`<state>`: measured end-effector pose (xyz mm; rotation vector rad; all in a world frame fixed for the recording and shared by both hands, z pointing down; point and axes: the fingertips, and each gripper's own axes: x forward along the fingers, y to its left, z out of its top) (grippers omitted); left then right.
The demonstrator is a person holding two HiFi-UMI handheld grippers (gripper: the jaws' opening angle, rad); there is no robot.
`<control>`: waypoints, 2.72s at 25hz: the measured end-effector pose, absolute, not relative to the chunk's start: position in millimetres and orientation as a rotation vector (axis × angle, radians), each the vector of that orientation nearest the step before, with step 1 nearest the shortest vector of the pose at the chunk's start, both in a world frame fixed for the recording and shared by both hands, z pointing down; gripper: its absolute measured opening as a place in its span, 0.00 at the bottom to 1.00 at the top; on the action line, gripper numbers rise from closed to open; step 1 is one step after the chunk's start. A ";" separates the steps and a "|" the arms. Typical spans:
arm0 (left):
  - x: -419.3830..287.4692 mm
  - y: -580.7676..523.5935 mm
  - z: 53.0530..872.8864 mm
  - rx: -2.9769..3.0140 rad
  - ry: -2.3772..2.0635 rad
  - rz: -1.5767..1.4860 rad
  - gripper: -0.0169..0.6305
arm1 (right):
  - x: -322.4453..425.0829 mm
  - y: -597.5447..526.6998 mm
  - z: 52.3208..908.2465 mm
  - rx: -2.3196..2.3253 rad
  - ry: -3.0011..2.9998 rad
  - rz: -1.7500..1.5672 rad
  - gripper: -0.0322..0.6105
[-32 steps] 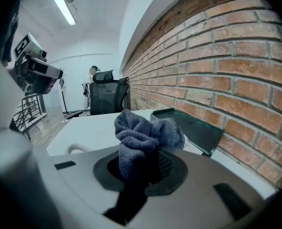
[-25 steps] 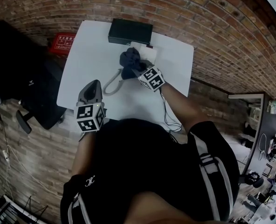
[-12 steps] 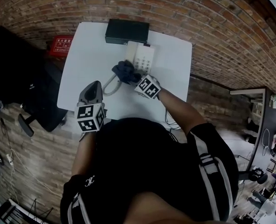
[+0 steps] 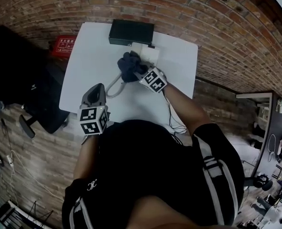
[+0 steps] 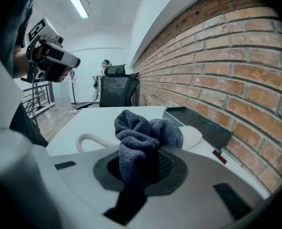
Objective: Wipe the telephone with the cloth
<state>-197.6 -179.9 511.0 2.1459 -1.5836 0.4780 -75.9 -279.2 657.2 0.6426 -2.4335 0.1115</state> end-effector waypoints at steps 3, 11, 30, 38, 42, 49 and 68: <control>-202.3 -180.7 512.9 2.127 -1.600 0.481 0.03 | -65.4 -312.1 653.2 0.748 -2.418 0.080 0.11; -210.4 -181.0 509.1 2.080 -1.659 0.453 0.03 | -34.6 -375.2 647.9 0.941 -2.323 0.097 0.11; -217.0 -177.9 519.9 2.049 -1.651 0.451 0.03 | -15.5 -401.8 660.1 1.036 -2.097 -0.087 0.11; -217.0 -180.7 518.5 2.061 -1.640 0.432 0.03 | 1.1 -389.2 667.8 1.049 -2.081 -0.038 0.11; -211.8 -179.4 519.6 2.075 -1.621 0.425 0.03 | 19.8 -383.9 669.5 1.103 -2.080 0.044 0.11; -197.3 -179.7 517.1 2.115 -1.591 0.424 0.03 | 52.2 -374.2 672.3 1.187 -2.088 0.226 0.11; -198.3 -165.9 512.7 2.115 -1.601 0.456 0.03 | 57.5 -364.7 665.2 1.289 -2.230 0.663 0.11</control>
